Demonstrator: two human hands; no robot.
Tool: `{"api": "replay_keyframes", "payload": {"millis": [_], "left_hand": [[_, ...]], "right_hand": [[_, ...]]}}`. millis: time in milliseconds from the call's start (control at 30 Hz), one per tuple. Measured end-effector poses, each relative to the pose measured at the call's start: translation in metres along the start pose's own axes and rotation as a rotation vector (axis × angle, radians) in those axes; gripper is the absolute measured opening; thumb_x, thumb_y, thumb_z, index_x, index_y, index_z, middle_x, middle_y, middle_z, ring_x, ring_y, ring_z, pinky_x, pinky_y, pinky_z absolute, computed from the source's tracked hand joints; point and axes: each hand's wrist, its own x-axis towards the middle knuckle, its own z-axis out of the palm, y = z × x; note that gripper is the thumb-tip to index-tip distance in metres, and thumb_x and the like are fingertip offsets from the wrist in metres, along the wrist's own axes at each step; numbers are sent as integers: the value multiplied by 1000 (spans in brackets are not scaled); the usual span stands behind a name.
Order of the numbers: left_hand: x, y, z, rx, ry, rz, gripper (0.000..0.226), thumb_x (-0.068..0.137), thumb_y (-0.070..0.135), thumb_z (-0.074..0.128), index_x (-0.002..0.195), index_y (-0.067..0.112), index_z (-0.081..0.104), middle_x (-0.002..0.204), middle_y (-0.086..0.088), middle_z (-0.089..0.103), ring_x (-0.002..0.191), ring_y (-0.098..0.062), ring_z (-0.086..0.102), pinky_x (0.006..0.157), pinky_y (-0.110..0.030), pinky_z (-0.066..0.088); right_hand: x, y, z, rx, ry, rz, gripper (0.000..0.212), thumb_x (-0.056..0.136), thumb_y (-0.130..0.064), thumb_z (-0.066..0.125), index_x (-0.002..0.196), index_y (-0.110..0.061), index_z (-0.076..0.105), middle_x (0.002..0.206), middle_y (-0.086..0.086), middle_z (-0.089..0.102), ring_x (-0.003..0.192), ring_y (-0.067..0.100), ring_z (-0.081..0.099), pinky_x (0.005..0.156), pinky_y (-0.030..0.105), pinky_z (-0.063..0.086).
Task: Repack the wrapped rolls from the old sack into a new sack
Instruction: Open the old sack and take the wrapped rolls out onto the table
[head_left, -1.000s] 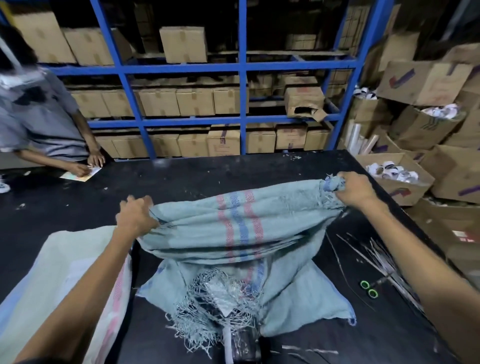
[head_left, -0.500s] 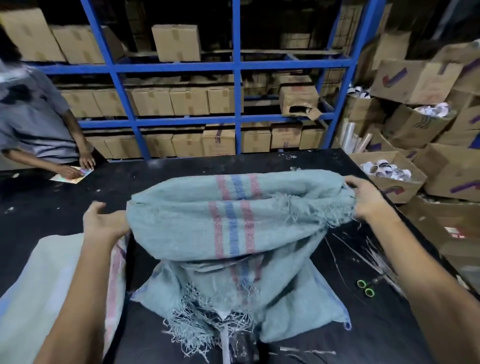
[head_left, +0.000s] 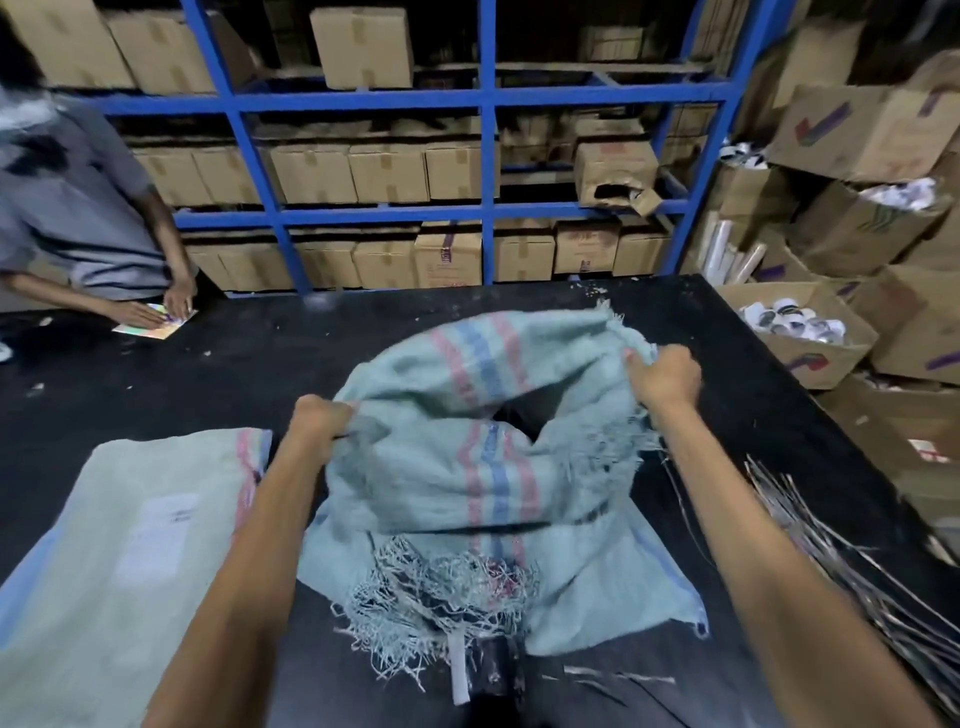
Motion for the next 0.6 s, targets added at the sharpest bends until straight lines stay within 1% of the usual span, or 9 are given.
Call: {"api": "replay_keyframes", "payload": {"millis": [67, 133, 200, 233, 267, 300, 400, 500, 600], "left_hand": [[-10, 10, 9, -320, -225, -78, 20, 103, 6, 43, 100, 3, 63, 99, -15, 67, 81, -27, 63, 97, -45, 50], [-13, 9, 4, -532, -256, -62, 30, 98, -2, 48, 80, 19, 59, 79, 5, 74, 64, -7, 65, 84, -22, 57], [-18, 8, -23, -606, -268, -80, 21, 88, -1, 68, 81, 18, 62, 52, 26, 64, 47, 9, 60, 52, -5, 49], [-10, 3, -37, -627, -254, -54, 25, 72, 10, 85, 89, 12, 67, 55, 24, 66, 49, 9, 63, 52, -10, 51], [-4, -3, -53, -676, -338, 5, 55, 53, 27, 96, 99, 8, 70, 72, 12, 76, 63, -3, 72, 61, -20, 57], [6, -10, -67, -735, -484, -84, 76, 48, 45, 95, 110, 8, 71, 98, -3, 78, 86, -18, 76, 81, -31, 58], [8, -13, -77, -295, -511, -43, 106, 38, 65, 93, 128, 16, 65, 125, -12, 69, 111, -26, 68, 97, -43, 53], [15, -18, -63, 302, -183, 143, 107, 26, 66, 90, 114, 20, 51, 112, 1, 57, 101, -18, 60, 86, -35, 50], [22, -23, -51, 241, 59, 141, 89, 30, 66, 84, 93, 16, 46, 91, -1, 54, 84, -19, 54, 66, -35, 43]], "right_hand": [[-9, -11, 19, 411, -327, 154, 21, 96, -17, 61, 102, 3, 65, 95, 16, 66, 83, 27, 73, 75, 38, 59], [-16, -8, 8, 636, -626, 160, 28, 100, 1, 46, 78, -1, 64, 75, 12, 61, 56, 16, 67, 59, 26, 57], [-1, 0, -25, 762, -663, 143, 43, 101, 3, 43, 73, -5, 73, 72, 7, 68, 69, 22, 68, 62, 18, 56], [11, 4, -39, 818, -686, 135, 33, 101, -8, 50, 83, -3, 77, 83, 9, 74, 85, 26, 71, 74, 22, 58], [21, 12, -53, 873, -764, 151, 30, 98, -28, 60, 98, -4, 78, 99, 13, 76, 99, 30, 72, 87, 34, 59], [27, 18, -64, 887, -787, 250, 45, 89, -45, 68, 113, -7, 75, 111, 16, 74, 107, 32, 70, 94, 44, 56], [40, 28, -69, 447, -857, 197, 44, 82, -39, 75, 118, -16, 68, 101, 11, 76, 86, 17, 76, 74, 36, 63], [42, 22, -60, -223, -700, -85, 57, 66, -31, 93, 110, -16, 61, 109, 0, 68, 98, 12, 65, 91, 32, 53], [54, 27, -44, -296, -403, -167, 54, 59, -42, 95, 92, -10, 67, 97, 2, 68, 96, 21, 62, 77, 31, 46]]}}
